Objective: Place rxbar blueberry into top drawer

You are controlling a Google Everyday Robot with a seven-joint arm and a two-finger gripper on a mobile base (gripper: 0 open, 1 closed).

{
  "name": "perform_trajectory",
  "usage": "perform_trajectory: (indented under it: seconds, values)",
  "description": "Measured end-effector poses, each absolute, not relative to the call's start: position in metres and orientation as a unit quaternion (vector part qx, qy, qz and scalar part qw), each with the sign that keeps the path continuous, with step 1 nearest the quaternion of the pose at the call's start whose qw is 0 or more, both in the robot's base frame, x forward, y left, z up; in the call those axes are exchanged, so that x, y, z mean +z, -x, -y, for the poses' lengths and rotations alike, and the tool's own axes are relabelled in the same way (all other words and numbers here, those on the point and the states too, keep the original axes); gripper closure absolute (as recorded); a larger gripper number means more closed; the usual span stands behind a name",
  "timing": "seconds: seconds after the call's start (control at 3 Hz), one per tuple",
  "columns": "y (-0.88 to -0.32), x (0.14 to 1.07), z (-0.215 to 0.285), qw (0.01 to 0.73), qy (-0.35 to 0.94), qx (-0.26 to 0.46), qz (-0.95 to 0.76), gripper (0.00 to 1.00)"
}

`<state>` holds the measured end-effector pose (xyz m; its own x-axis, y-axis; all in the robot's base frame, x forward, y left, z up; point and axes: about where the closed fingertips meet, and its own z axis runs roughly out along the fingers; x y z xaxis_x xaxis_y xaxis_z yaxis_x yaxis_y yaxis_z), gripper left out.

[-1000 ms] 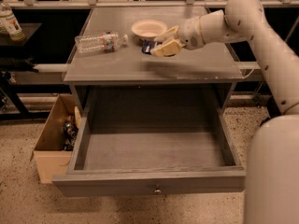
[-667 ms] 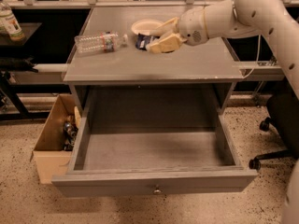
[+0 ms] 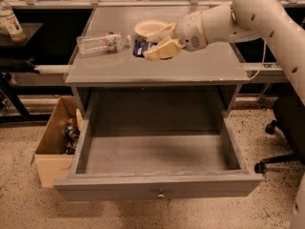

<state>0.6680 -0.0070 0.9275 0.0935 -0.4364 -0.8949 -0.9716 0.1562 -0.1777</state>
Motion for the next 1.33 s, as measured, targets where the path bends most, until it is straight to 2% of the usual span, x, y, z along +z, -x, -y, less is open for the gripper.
perform_trajectory:
  seconds: [0.67, 1.33]
  values:
    - [-0.613, 0.895, -0.008, 0.440, 0.572, 0.288, -0.629, 1.00]
    - [-0.543, 0.788, -0.027, 0.357, 0.563, 0.318, -0.674, 1.00]
